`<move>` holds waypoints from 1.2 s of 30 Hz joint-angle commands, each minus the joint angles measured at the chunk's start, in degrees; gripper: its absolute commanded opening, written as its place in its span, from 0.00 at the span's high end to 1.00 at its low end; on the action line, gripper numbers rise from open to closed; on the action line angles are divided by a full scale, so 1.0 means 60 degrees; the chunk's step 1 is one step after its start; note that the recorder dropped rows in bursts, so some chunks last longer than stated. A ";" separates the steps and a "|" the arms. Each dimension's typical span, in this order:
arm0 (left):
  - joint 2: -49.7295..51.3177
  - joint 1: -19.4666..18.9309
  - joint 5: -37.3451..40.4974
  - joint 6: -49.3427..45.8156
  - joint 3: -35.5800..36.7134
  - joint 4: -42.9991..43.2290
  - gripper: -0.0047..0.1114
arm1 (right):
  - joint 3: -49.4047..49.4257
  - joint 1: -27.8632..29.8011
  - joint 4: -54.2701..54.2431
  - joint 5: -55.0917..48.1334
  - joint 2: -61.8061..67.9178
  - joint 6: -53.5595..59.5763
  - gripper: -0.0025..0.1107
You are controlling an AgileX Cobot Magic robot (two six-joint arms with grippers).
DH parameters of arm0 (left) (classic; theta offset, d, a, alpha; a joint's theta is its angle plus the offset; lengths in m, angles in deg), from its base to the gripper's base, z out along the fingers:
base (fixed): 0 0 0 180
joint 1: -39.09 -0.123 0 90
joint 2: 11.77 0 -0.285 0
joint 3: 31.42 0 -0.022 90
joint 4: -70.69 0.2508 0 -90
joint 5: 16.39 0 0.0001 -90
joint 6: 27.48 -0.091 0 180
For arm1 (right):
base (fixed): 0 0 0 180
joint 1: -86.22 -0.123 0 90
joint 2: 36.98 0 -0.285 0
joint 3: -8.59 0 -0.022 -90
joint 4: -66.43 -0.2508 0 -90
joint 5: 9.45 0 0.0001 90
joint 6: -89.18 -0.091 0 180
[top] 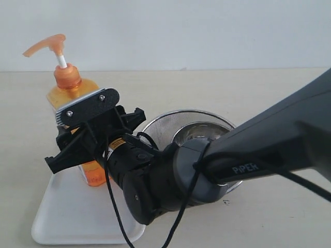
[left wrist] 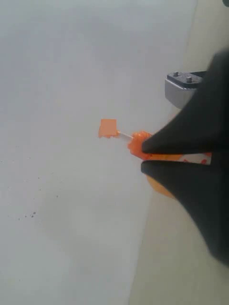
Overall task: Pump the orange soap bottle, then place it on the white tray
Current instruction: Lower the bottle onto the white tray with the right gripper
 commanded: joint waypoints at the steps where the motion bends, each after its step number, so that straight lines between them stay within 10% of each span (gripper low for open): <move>1: -0.0031 -0.0005 0.0132 -0.0012 0.0027 -0.0057 0.92 | -0.0119 -0.0008 -0.0091 0.0630 -0.0166 0.0122 0.98; 5: -0.0031 -0.0005 0.0132 -0.0012 0.0027 -0.0057 0.92 | -0.0119 -0.0008 -0.0091 0.0573 -0.0166 0.0122 0.89; 14: -0.0031 -0.0005 0.0132 -0.0012 0.0027 -0.0057 0.92 | -0.0119 -0.0008 -0.0117 0.0113 -0.0166 0.0122 0.33; 36: -0.0031 -0.0005 0.0092 -0.0012 0.0027 -0.0057 0.92 | -0.0119 -0.0008 -0.1327 -0.0769 -0.1054 0.1096 0.25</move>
